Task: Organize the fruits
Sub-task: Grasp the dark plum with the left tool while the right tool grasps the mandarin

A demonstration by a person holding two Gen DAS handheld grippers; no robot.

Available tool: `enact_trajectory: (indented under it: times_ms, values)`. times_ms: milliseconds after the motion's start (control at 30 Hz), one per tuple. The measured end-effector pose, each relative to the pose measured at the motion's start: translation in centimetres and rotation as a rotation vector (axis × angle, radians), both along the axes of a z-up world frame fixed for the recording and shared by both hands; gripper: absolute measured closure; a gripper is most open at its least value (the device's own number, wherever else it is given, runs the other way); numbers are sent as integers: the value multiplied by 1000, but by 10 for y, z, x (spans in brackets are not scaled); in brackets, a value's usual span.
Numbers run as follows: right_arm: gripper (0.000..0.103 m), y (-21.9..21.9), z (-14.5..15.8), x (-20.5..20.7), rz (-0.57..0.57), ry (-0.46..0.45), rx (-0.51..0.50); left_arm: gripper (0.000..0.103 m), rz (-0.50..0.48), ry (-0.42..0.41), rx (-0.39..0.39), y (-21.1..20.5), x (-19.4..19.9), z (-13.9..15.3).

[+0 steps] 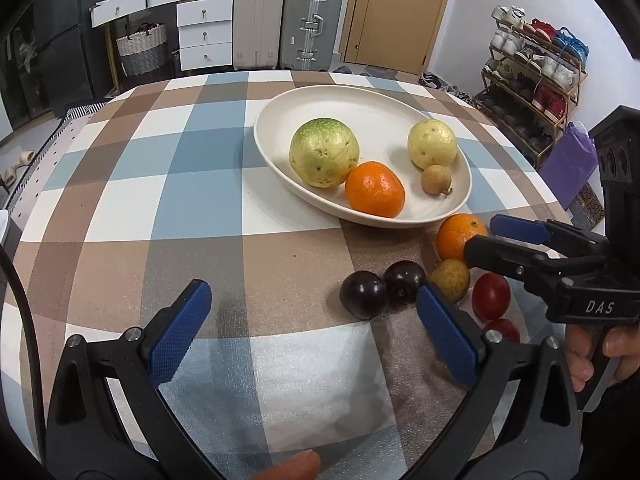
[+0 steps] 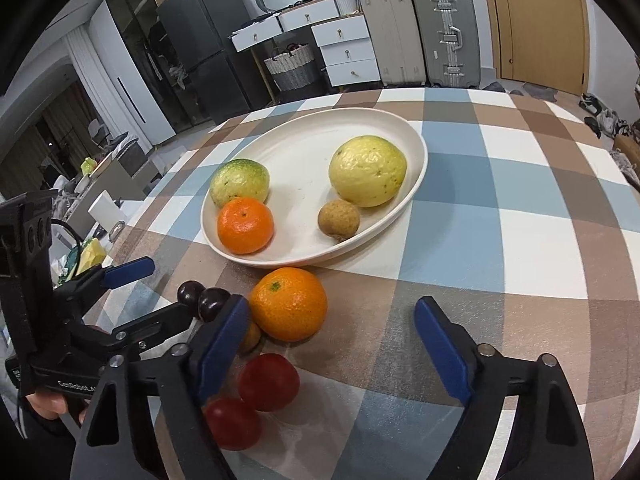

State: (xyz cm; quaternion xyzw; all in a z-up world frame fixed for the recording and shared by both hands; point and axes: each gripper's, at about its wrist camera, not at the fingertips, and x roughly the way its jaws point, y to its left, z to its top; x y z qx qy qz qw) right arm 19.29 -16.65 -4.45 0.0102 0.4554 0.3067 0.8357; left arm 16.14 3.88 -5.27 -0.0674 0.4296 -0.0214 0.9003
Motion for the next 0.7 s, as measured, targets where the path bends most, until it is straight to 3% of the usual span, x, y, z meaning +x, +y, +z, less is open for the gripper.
enact_trajectory:
  times_ms: [267, 467, 600, 700]
  values:
    - [35, 5, 2, -3, 32, -4, 21, 2, 10, 2, -2, 3, 1, -1]
    - [44, 6, 1, -3, 48, 18, 59, 15, 4, -4, -20, 3, 0, 0]
    - [48, 7, 2, -4, 51, 16, 64, 30, -28, -4, -44, 0, 0, 0]
    - [59, 8, 1, -3, 67, 32, 92, 38, -60, -9, -62, -4, -1, 1]
